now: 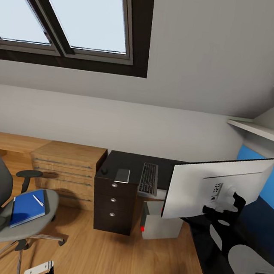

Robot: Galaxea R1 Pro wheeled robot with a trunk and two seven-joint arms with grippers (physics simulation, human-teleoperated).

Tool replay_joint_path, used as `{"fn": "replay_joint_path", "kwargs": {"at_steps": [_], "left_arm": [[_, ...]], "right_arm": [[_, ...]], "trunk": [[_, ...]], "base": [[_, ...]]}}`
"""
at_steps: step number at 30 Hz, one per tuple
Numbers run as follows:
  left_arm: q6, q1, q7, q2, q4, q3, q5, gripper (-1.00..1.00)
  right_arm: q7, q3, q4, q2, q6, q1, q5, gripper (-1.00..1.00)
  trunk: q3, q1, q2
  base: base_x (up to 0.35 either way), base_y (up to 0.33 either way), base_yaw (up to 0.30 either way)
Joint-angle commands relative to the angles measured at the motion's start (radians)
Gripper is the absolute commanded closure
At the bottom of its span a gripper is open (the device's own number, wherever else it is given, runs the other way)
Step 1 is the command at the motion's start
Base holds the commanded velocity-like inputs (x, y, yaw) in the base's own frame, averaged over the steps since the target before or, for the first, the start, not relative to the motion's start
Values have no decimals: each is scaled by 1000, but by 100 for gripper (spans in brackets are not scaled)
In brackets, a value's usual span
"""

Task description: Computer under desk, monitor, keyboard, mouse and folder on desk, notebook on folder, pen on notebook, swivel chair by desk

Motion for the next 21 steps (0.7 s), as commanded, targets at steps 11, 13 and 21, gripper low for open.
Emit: {"fn": "replay_joint_path", "kwargs": {"at_steps": [11,13,21], "left_arm": [[-9,3,16,-15,-1,1,11,-100],[-10,3,16,-27,-12,2,10,-100],[-12,3,13,-36,20,4,2,-100]], "right_arm": [[-3,5,263,73,-447,64,-20,-100],[-3,5,263,83,-446,58,-20,-100],[-6,4,256,97,-449,53,-22,-100]], "trunk": [[-2,0,-1],[-2,0,-1],[-2,0,-1]], "base": [[0,0,0],[0,0,0],[0,0,0]]}}
